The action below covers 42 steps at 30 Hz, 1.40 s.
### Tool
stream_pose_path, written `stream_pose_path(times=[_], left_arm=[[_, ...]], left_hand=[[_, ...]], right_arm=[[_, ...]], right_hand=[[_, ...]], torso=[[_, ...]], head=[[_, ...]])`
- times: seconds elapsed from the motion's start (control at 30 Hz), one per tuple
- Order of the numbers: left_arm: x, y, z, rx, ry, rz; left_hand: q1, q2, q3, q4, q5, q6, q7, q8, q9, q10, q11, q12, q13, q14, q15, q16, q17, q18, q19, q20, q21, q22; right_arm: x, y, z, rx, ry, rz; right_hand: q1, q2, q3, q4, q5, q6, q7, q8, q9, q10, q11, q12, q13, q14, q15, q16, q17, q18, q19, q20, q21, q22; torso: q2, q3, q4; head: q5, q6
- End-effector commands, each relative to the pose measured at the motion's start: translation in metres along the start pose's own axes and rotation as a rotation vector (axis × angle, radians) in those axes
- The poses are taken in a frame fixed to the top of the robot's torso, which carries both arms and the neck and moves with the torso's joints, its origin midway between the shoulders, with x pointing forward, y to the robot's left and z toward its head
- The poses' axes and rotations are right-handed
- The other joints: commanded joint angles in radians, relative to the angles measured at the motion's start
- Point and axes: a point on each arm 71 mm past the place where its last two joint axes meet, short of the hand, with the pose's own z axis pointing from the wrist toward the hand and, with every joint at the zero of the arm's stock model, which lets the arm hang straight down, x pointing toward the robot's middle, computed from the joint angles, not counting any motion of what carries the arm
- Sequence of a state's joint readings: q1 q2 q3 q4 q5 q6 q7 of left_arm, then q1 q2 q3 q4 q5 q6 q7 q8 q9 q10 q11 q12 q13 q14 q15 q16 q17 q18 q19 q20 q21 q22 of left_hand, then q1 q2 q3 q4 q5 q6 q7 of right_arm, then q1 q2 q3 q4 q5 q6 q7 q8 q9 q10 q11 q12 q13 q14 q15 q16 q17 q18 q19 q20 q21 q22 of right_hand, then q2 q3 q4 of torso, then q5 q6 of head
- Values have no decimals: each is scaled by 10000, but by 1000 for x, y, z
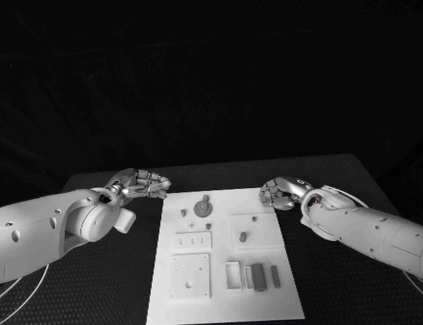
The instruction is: Assemble the parts on the task board
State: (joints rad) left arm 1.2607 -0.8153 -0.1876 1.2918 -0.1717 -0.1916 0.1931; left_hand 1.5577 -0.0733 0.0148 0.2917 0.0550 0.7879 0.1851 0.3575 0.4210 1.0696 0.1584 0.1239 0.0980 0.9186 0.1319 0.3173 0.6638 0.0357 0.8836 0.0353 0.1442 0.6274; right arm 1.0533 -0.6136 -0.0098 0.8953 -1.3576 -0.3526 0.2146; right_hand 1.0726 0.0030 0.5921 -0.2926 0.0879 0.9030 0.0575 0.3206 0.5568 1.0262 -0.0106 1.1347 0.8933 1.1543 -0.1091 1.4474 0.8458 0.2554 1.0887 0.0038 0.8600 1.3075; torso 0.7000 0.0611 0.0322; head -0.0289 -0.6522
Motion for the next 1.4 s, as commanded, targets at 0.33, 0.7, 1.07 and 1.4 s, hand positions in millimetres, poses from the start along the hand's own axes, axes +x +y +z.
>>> stream_pose_path(times=[0.33, 0.7, 1.07, 1.4], left_arm=[[13, -1, 2, -218, 627, 705], [40, -3, 4, -787, 1100, 1493], [76, -6, 11, -1654, 1289, 1608], [89, -9, 20, -2050, 1230, 1832]], left_hand=[[-647, 46, -64, 6, -50, 566, -102, 125, -29, 625, -275, 281, 263, 434, -145, 52, 286, 44, 357, -152, 87, 149], [-2159, 9, -194, 15, -58, 906, -218, 107, -92, 1140, -532, 548, 639, 916, -389, 290, 747, 49, 711, -377, 310, 388], [-2319, -13, -101, -4, -57, 1445, -497, 139, -37, 1910, -1279, 2757, 2415, 1771, -1231, 2437, 2272, 83, 1822, -1144, 1511, 1509], [-2058, 41, -311, 11, -63, 1441, -514, -130, -105, 1237, -1332, 4123, 3784, 1703, -1412, 3194, 2440, -36, 1827, -1415, 1900, 2184]], right_arm=[[-10, 34, 2, -20, -543, 391], [-19, 89, 7, -586, -316, 265], [-8, 135, 16, -1133, -152, 77], [-2, 166, 17, -1679, -11, 27]], right_hand=[[-50, -196, -108, 56, 25, 1203, 339, 155, 205, 152, -71, 67, -39, 78, -119, 58, 17, 64, 178, -26, 89, 183], [-302, -509, -148, 123, 30, 1311, 284, 126, 247, 231, -126, 85, -62, 173, -177, 70, 22, 64, 260, -59, 131, 171], [-576, -745, -139, 218, 33, 1392, 266, 83, 262, 288, -147, 103, -74, 241, -196, 72, 22, 64, 322, -101, 149, 158], [-580, -777, -96, 207, 37, 1420, 254, 70, 269, 312, -159, 109, -78, 271, -209, 74, 22, 64, 353, -126, 159, 155]], torso=[[-113, -55, -119], [-406, -166, -271], [-669, -248, -311], [-697, -249, -336]], head=[[43, 139], [207, 243], [467, 162], [543, 74]])
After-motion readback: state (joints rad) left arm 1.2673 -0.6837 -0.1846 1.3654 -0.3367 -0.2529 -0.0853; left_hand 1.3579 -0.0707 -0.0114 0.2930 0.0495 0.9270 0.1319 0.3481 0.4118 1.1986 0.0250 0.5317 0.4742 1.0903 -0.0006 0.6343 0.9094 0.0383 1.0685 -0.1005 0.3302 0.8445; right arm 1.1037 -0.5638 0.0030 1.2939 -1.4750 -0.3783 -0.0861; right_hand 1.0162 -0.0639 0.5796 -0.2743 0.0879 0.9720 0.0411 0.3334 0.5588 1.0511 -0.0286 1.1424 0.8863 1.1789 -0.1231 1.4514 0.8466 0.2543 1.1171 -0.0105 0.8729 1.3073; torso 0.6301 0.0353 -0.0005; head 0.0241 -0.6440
